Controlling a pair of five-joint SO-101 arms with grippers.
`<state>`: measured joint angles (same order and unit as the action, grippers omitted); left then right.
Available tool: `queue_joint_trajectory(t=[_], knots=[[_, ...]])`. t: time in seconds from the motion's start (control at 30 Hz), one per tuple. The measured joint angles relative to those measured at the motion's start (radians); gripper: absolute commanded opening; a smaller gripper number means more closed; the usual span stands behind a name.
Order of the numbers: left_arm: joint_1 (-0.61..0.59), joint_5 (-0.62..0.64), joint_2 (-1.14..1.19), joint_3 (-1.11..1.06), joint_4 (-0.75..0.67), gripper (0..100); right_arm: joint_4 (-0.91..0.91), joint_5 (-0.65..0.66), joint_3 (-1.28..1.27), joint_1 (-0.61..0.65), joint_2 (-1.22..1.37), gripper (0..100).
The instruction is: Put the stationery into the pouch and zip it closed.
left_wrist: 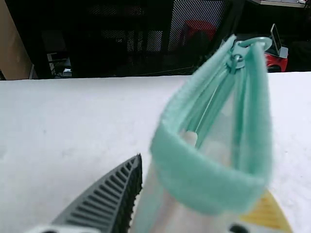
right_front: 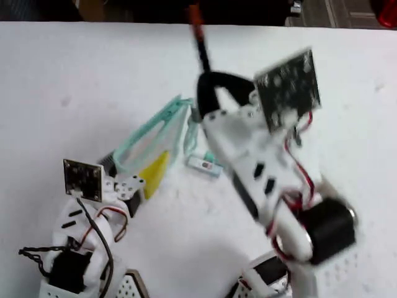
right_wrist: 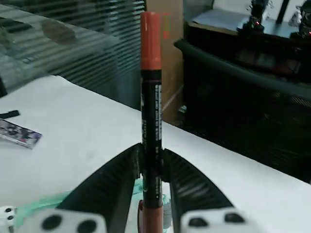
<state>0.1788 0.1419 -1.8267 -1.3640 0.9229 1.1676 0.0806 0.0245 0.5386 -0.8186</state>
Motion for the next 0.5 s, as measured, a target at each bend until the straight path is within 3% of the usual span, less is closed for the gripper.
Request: queue_joint_trajectory(t=[0.27, 0.5], knots=[[0.0, 0.0, 0.0, 0.0, 0.0, 29, 0.009, 0.0, -0.183, 0.014, -0.201, 1.6], [0.0, 0.0, 0.0, 0.0, 0.0, 29, -0.256, -0.002, -0.31, 0.02, -0.298, 1.6]])
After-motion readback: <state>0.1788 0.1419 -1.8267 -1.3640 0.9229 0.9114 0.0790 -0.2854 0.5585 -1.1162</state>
